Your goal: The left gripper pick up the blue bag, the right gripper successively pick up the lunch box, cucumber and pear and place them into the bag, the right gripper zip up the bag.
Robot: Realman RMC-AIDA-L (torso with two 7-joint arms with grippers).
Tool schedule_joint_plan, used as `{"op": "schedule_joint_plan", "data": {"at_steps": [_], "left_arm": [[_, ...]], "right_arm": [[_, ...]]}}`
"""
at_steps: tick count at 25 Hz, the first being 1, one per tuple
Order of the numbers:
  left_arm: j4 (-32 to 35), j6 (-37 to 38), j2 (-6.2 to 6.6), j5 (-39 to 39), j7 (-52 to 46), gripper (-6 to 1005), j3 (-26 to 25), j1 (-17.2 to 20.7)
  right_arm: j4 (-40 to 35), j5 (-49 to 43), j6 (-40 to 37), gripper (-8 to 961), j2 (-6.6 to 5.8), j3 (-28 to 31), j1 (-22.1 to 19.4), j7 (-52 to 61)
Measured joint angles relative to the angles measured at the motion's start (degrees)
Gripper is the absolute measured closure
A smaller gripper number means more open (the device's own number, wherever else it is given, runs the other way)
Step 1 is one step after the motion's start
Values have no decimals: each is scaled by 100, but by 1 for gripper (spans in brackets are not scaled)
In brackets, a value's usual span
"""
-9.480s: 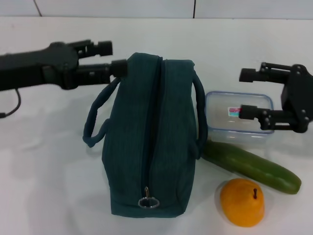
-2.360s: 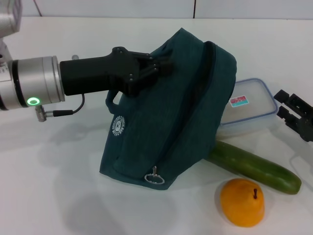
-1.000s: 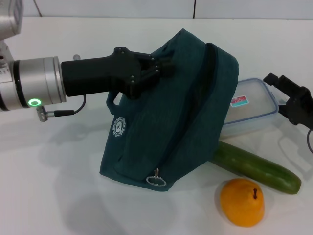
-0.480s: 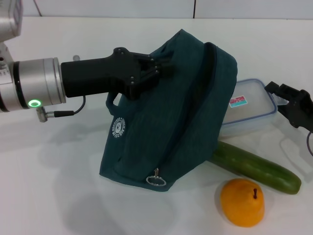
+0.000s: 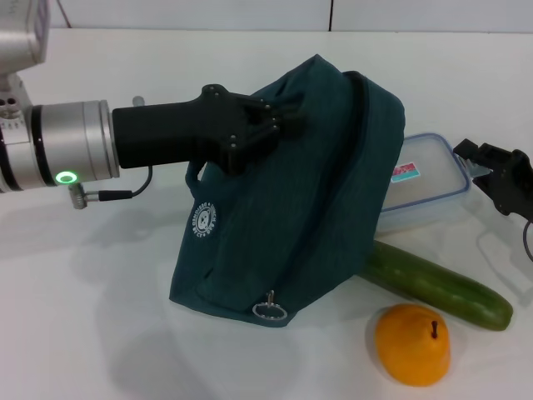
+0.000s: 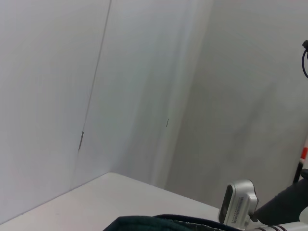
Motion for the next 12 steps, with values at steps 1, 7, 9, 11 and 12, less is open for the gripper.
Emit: {"op": "schedule_joint_plan", "data": {"at_steps": [1, 7, 9, 11, 12], "left_arm": [[1, -8, 0, -5, 1, 955, 3, 4], [-7, -23, 0, -25, 5, 955, 7, 14], [-8, -24, 0, -31, 3, 955, 7, 15], [-8, -26, 0, -36, 1, 955, 7, 16], [-8, -26, 0, -36, 1, 955, 7, 15]], "right_arm": [[0, 1, 2, 642, -5, -1, 6, 6], [-9, 1, 27, 767, -12, 10, 49, 90], [-10, 5, 64, 830, -12, -3, 65, 140], [-29, -17, 74, 833, -19, -38, 90, 144], [-56, -30, 69, 834, -23, -49, 95, 131]]}}
